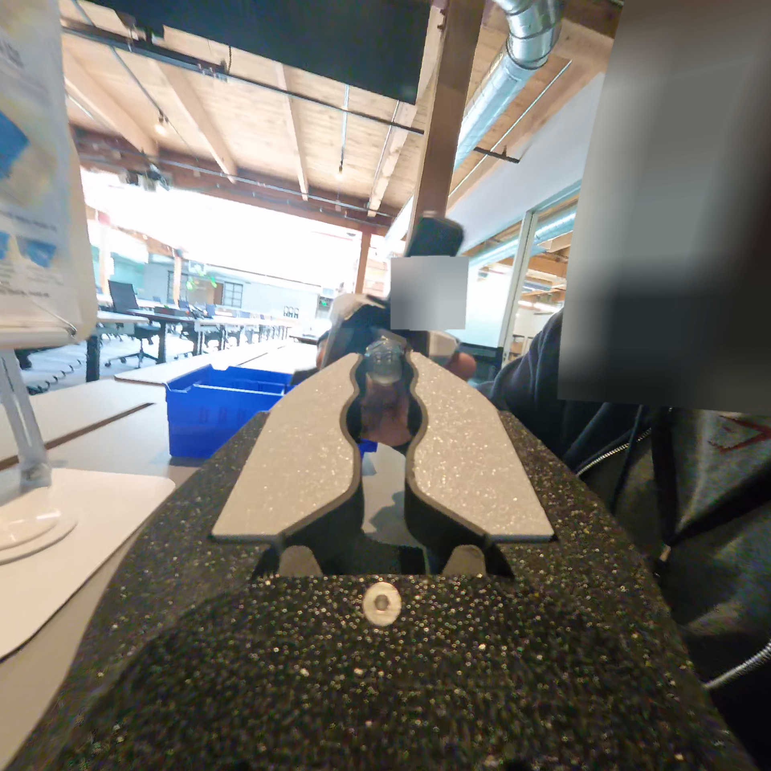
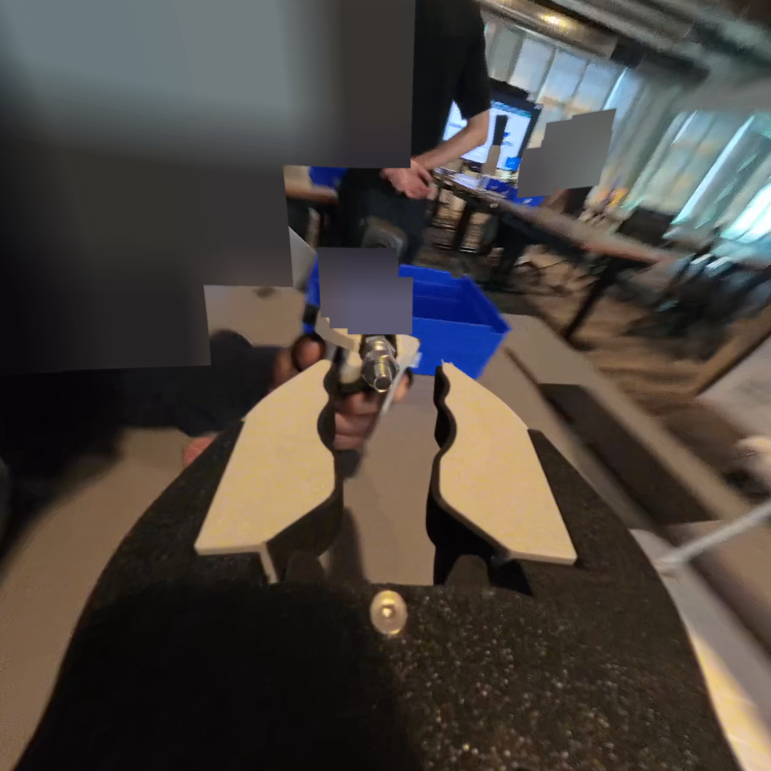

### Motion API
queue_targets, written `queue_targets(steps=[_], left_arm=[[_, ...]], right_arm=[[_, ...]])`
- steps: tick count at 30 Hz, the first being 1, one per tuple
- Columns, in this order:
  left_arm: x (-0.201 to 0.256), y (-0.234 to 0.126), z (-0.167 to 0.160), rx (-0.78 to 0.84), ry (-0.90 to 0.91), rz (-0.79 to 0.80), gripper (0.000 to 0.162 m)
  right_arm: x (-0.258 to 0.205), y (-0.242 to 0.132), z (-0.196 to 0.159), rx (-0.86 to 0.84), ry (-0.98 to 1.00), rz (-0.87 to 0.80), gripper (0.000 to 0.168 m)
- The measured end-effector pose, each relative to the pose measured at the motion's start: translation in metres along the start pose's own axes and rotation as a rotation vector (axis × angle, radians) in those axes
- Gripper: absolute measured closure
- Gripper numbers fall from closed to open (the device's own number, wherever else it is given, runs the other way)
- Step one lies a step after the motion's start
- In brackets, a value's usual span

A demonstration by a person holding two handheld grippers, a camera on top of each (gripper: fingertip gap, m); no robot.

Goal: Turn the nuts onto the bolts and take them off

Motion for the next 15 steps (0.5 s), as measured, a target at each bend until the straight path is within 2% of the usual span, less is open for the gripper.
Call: queue_targets(steps=[3, 7, 11, 15], left_arm=[[0.003, -0.002, 0.005, 0.012, 0.072, 0.017, 0.146], [0.007, 0.001, 0.006, -0.037, 0.186, 0.052, 0.146], [0.01, 0.004, 0.004, -0.067, 0.239, 0.058, 0.146], [0.01, 0.006, 0.001, -0.093, 0.241, 0.058, 0.146]], right_arm=[[0.006, -0.001, 0.004, 0.063, 0.387, 0.135, 0.126], [0.005, 0.003, -0.002, 0.065, 0.681, 0.227, 0.13], [0.002, 0.009, -0.012, 0.035, 0.763, 0.237, 0.136], [-0.003, 0.01, -0.01, 0.035, 0.68, 0.245, 0.149]])
Point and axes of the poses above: each gripper's, where its closed fingertips meet, y out along the fingers, z out of its top, x = y × z across the jaws, the point moved 4 cm from there along -y, back along the fingers, and after that the axes turned 1 degree about -z, right-handed, at the moved point
